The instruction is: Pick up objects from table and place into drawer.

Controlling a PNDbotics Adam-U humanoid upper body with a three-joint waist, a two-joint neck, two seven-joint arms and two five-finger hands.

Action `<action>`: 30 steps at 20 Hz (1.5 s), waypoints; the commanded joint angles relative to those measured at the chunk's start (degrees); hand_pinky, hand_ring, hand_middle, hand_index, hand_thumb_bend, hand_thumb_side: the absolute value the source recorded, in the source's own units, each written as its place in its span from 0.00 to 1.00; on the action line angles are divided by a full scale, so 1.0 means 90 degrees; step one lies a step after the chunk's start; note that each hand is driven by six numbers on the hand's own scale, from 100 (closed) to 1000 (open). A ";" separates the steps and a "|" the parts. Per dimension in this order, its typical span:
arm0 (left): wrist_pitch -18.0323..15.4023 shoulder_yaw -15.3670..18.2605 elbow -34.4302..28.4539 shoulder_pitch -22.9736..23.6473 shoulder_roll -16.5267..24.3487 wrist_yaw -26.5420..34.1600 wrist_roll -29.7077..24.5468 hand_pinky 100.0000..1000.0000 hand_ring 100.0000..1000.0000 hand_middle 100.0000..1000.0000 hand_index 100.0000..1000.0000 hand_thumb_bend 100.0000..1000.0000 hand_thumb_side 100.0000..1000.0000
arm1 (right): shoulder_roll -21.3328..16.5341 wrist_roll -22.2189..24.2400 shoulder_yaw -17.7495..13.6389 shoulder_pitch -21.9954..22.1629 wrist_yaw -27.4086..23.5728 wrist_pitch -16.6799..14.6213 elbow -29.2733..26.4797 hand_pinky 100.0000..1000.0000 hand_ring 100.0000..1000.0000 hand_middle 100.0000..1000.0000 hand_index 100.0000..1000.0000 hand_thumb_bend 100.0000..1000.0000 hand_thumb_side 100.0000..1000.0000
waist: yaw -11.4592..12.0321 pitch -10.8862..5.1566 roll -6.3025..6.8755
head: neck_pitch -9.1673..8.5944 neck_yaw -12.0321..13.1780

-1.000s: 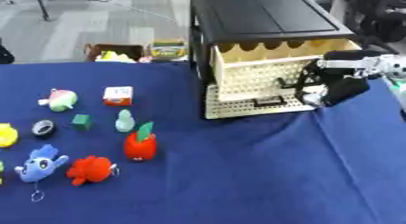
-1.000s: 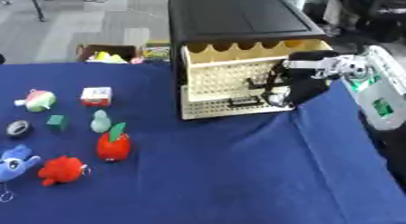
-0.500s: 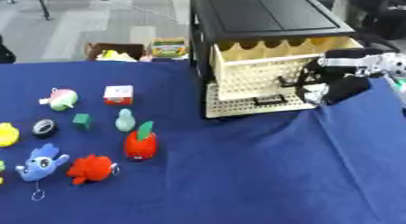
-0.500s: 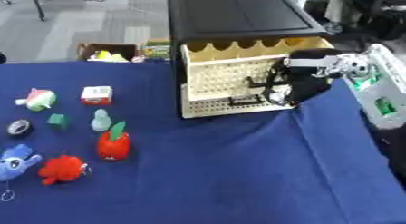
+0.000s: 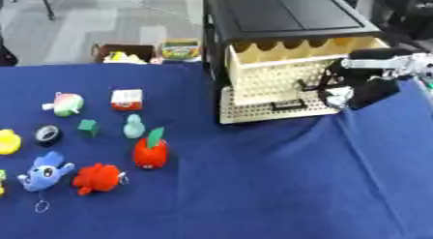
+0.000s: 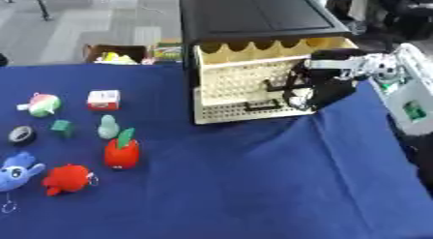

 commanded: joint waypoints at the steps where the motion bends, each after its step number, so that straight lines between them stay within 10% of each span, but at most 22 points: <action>1: -0.0007 0.0052 -0.0079 -0.0122 0.0104 0.0015 0.0003 0.58 0.85 0.66 0.78 0.00 0.73 | -0.0285 0.0007 -0.0049 -0.0191 -0.0070 -0.0089 -0.0061 0.00 0.01 0.00 0.40 0.01 0.50 | -0.0021 -0.0099 0.0007 | 0.0014 0.0016; 30: -0.0082 0.0038 -0.0079 -0.0185 0.0080 0.0014 0.0002 0.58 0.85 0.67 0.78 0.00 0.72 | -0.0566 0.0007 0.0185 0.0199 -0.1093 -0.0207 -0.0213 0.00 0.01 0.00 0.47 0.04 0.45 | 0.0038 -0.0057 0.0101 | -0.0055 -0.0042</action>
